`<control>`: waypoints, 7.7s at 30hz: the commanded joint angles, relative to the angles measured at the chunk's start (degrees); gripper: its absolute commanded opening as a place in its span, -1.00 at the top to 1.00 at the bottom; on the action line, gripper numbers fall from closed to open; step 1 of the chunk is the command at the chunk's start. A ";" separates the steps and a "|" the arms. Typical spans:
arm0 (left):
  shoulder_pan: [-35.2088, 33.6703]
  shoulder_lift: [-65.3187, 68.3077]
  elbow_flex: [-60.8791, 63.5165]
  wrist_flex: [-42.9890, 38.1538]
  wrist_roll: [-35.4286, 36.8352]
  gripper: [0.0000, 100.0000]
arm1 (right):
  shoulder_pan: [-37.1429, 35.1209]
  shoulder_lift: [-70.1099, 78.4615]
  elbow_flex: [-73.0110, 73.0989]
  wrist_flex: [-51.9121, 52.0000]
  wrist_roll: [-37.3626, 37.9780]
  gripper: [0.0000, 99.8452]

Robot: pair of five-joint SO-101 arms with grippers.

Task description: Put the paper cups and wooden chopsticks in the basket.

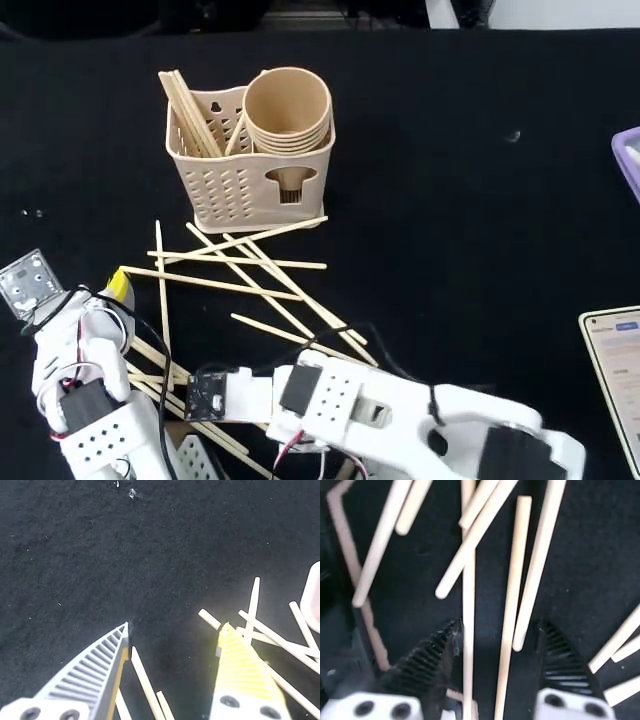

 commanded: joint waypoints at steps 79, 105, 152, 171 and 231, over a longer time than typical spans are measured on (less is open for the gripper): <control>0.04 -0.35 -1.10 -0.70 0.00 0.43 | 53.45 -3.21 -19.91 9.76 20.57 0.98; -0.04 -0.35 -1.01 -0.70 0.00 0.43 | 26.37 -20.88 -40.92 -11.16 -8.88 0.98; 0.22 -0.35 -0.66 -1.05 -0.09 0.43 | 32.79 24.04 -71.16 -41.49 -13.63 0.98; 0.22 -0.35 -0.66 -1.05 -0.09 0.43 | 32.18 10.86 -36.53 -67.34 -17.41 0.98; 0.13 -0.35 -1.10 -0.62 0.00 0.43 | 7.38 -21.85 -5.76 -3.69 -19.34 0.60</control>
